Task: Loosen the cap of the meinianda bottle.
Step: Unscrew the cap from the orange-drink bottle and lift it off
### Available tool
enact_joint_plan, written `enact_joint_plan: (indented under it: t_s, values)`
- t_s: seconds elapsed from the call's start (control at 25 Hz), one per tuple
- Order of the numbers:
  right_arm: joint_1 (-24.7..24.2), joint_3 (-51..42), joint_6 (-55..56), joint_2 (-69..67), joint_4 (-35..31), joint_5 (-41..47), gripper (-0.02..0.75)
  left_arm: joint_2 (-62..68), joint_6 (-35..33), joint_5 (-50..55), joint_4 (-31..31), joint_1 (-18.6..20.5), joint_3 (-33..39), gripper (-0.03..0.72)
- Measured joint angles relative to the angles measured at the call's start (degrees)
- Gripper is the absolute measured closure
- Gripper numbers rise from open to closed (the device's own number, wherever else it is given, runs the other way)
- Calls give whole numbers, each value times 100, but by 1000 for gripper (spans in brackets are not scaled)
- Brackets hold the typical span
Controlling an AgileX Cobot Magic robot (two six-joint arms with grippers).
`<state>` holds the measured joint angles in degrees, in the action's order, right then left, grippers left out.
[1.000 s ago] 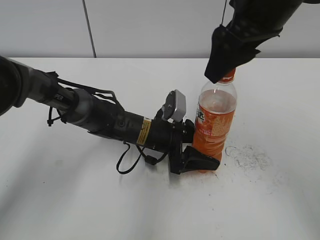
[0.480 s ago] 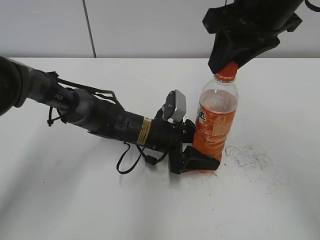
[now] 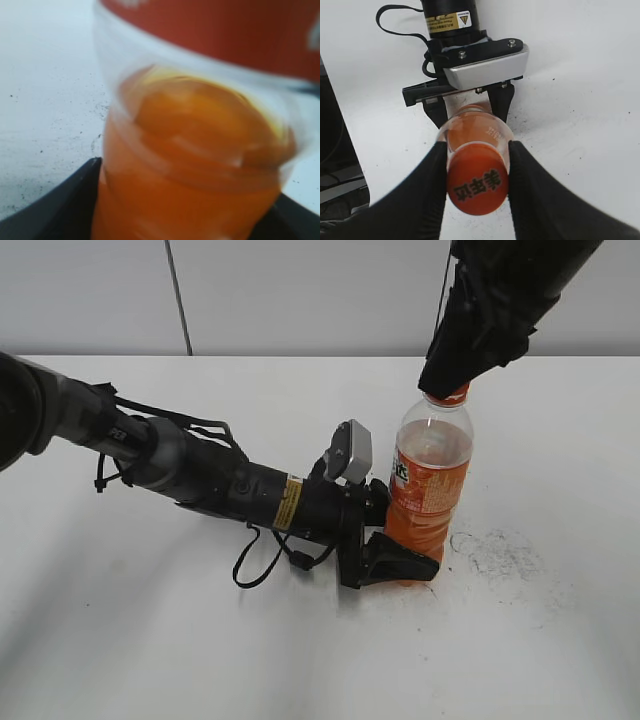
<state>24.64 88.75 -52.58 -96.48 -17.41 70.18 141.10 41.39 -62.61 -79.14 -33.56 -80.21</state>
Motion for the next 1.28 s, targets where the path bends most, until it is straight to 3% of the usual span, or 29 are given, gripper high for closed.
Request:
enact_joint_plan:
  t_s: [0.08,0.24,0.32,0.48,0.68,0.92,1.12,1.28]
  values:
    - [0,0,296,0,-32,0,434,0,0,0,0,0,0,123]
    - [0,0,1729,0,-45,-5,202,0,0,-5,0,0,0,123]
    - [0,0,2882,0,78,-12,165,0,0,-5,0,0,0,123]
    - [0,0,4793,0,373,-12,227,0,0,-5,0,0,0,123]
    - [0,0,5039,0,359,-12,447,0,19,-5,11,0,0,123]
    - [0,0,3862,0,296,-12,466,0,19,-5,16,0,0,123]
    - [0,4,89,7,179,-16,466,0,25,-5,12,0,0,123]
    - [0,4,-332,19,178,-10,468,0,37,0,13,0,0,123]
